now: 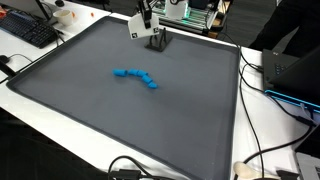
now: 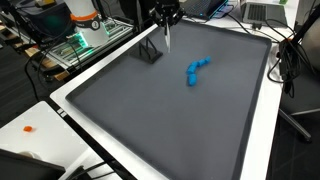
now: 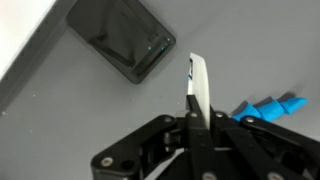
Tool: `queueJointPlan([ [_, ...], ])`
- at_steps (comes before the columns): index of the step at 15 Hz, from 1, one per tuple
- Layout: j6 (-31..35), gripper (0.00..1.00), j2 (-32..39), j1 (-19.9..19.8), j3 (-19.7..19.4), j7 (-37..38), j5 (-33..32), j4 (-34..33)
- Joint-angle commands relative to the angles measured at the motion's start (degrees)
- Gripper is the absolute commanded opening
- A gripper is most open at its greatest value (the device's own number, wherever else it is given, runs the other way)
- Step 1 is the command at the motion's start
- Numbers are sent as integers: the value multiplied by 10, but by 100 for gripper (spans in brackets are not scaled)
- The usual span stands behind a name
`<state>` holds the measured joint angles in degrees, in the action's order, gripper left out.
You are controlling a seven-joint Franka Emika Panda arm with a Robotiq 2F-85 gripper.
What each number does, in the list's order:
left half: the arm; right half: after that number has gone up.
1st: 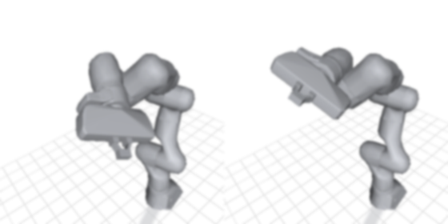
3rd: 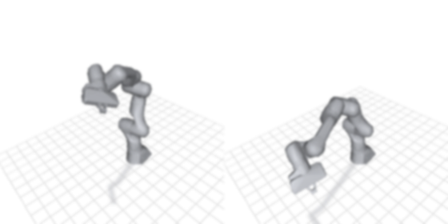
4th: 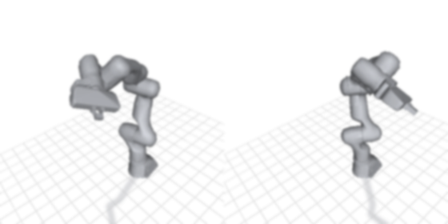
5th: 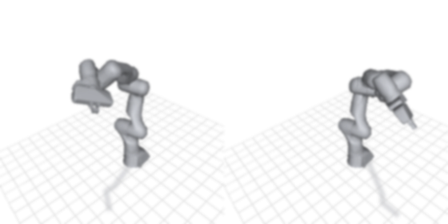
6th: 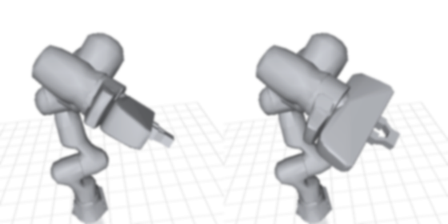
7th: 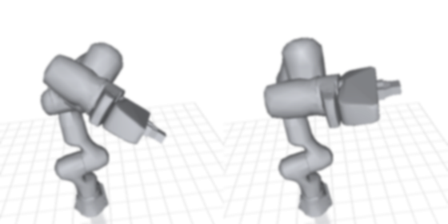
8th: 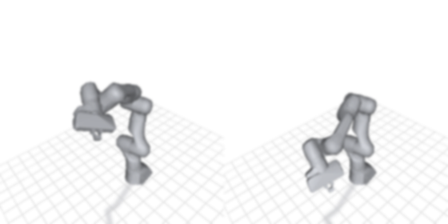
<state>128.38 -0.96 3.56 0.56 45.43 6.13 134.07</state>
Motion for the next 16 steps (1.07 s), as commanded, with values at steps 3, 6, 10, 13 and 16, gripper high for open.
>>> queueJointPlan([
  [3,24,1,-63,-4,16,82,52,85],
  [6,40,1,-81,-5,22,117,66,117],
  [10,95,1,-84,-6,28,150,85,157],
  [13,141,1,-78,-6,30,169,102,183],
  [16,176,1,-75,-6,31,189,107,203],
])
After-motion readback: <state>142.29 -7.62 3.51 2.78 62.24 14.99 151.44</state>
